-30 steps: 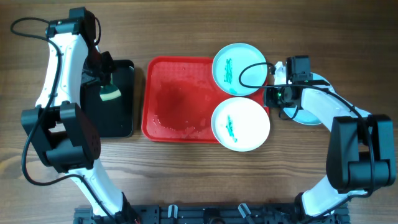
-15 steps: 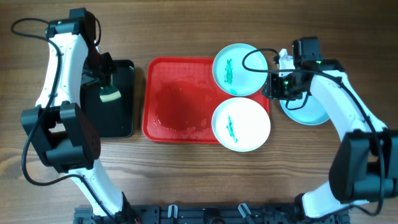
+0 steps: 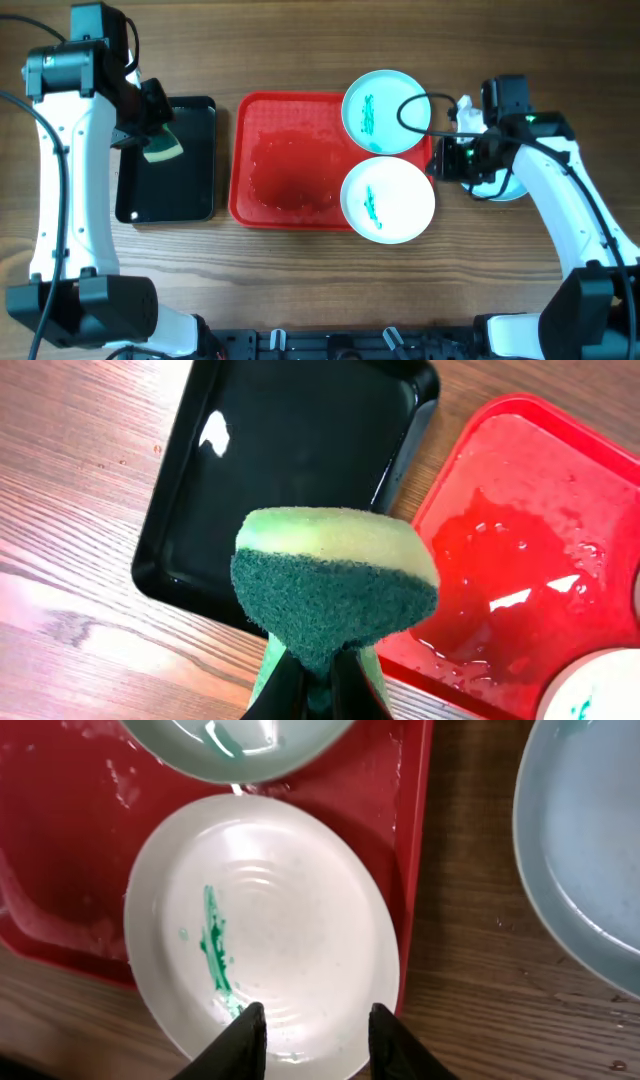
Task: Clean dirty plates on tray and stack at the side
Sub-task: 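Grasp the lower-right plate rim with the right gripper and drag it left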
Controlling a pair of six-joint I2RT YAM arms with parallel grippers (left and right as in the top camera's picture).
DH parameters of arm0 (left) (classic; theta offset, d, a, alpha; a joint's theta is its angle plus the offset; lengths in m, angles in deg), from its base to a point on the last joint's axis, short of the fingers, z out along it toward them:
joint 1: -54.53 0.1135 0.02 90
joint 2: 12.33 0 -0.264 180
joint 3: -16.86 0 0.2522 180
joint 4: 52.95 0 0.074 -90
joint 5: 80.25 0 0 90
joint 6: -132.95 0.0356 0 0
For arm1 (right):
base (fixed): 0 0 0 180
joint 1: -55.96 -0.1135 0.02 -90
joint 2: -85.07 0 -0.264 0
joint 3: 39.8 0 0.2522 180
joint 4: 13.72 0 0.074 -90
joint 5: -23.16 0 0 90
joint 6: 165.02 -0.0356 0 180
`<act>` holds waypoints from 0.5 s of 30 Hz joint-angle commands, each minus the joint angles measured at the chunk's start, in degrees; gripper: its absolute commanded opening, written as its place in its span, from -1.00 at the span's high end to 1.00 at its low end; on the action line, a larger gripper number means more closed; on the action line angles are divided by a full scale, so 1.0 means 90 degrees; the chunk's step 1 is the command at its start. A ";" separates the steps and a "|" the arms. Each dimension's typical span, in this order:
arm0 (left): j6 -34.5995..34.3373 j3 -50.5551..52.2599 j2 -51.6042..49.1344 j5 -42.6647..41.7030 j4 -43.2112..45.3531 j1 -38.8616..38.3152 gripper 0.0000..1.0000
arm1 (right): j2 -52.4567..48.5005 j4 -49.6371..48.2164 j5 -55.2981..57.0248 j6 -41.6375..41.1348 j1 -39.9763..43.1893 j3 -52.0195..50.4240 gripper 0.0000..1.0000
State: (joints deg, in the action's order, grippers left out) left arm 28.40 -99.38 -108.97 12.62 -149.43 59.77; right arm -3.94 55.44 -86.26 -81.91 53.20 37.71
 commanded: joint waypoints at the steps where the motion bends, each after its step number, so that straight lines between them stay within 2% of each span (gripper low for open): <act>1: -0.0083 0.0032 -0.0097 -0.0100 0.0044 -0.0017 0.92 | 0.0039 -0.0097 0.0228 -0.0114 -0.0032 -0.0452 0.33; 4: -0.0085 0.0036 -0.0097 -0.0100 0.0044 -0.0017 0.92 | 0.0039 -0.0330 0.0342 -0.0138 -0.0032 -0.0869 0.34; 6: -0.0083 0.0036 -0.0097 -0.0100 0.0041 -0.0017 0.92 | 0.0039 -0.0707 0.0342 -0.0250 -0.0032 -0.1226 0.42; 12: -0.0080 0.0036 -0.0097 -0.0100 0.0053 -0.0017 0.92 | 0.0039 -0.1792 0.0342 -0.0255 -0.0032 -0.2098 0.46; 15: -0.0080 0.0036 -0.0097 -0.0100 0.0053 -0.0017 0.92 | 0.0039 -0.1899 0.0342 -0.0277 -0.0032 -0.2132 0.67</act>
State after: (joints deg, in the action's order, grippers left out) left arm 28.40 -99.25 -109.54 12.40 -148.99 59.77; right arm -3.94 39.17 -83.62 -84.05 53.20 19.02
